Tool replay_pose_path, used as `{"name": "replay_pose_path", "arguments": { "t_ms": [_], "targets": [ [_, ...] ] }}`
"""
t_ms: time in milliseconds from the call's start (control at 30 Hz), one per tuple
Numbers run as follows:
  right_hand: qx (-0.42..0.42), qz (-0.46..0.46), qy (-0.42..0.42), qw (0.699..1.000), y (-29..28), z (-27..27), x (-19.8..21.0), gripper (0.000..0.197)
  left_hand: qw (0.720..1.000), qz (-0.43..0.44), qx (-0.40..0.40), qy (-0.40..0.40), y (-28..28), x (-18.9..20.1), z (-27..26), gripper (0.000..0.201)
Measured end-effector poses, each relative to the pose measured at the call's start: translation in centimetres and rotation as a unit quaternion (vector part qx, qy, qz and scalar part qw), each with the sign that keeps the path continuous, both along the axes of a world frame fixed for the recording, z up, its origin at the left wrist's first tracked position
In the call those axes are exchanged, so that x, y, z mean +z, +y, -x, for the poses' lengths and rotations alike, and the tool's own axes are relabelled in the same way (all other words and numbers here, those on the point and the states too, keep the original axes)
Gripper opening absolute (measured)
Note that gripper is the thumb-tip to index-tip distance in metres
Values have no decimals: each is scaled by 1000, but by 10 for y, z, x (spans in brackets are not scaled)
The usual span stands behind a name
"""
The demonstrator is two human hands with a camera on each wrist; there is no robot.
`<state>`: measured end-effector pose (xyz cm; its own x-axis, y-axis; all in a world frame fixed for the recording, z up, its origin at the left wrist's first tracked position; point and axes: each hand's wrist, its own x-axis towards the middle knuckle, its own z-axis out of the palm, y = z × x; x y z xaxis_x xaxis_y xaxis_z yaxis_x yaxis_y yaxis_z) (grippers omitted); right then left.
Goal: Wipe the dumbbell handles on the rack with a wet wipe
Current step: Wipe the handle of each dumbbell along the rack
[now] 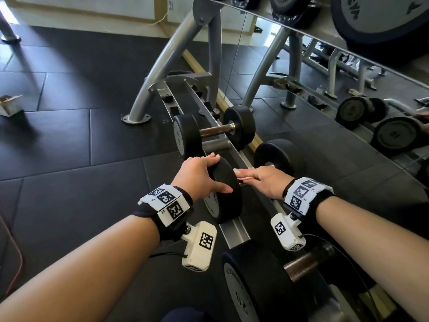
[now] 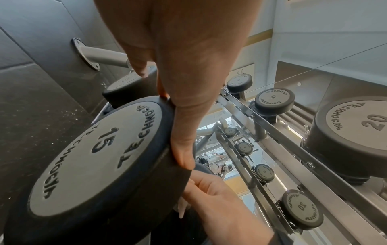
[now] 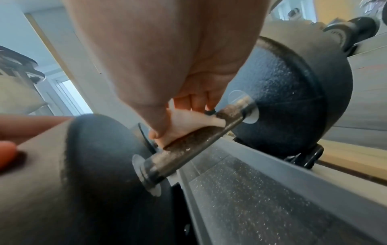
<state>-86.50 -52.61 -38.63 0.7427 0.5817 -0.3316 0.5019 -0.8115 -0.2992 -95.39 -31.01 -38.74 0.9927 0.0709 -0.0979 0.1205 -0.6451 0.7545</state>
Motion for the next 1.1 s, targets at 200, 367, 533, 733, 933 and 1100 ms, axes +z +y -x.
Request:
{"name": "replay_pose_path", "arguments": {
  "t_ms": [200,367,533,733,933,1100],
  "targets": [
    [-23,177,-96,979,-6,-11,14,21,1000,-3,-3,7,-1,3,1,100],
    [7,68,-23,997,13,9,-4,53,1000,8,0,-1,0,1,3,100],
    [-35,78,-49,995,-3,-4,9,52,1000,7,1,3,0,1,3,100],
    [-52,39,-57,996,7,7,5,39,1000,8,5,2,0,-1,3,100],
    [-2,74,-31,997,14,6,12,55,1000,-3,1,5,0,3,3,99],
    [-65,94,-67,991,-3,-9,17,42,1000,-11,-8,12,4,4,0,100]
  ]
}}
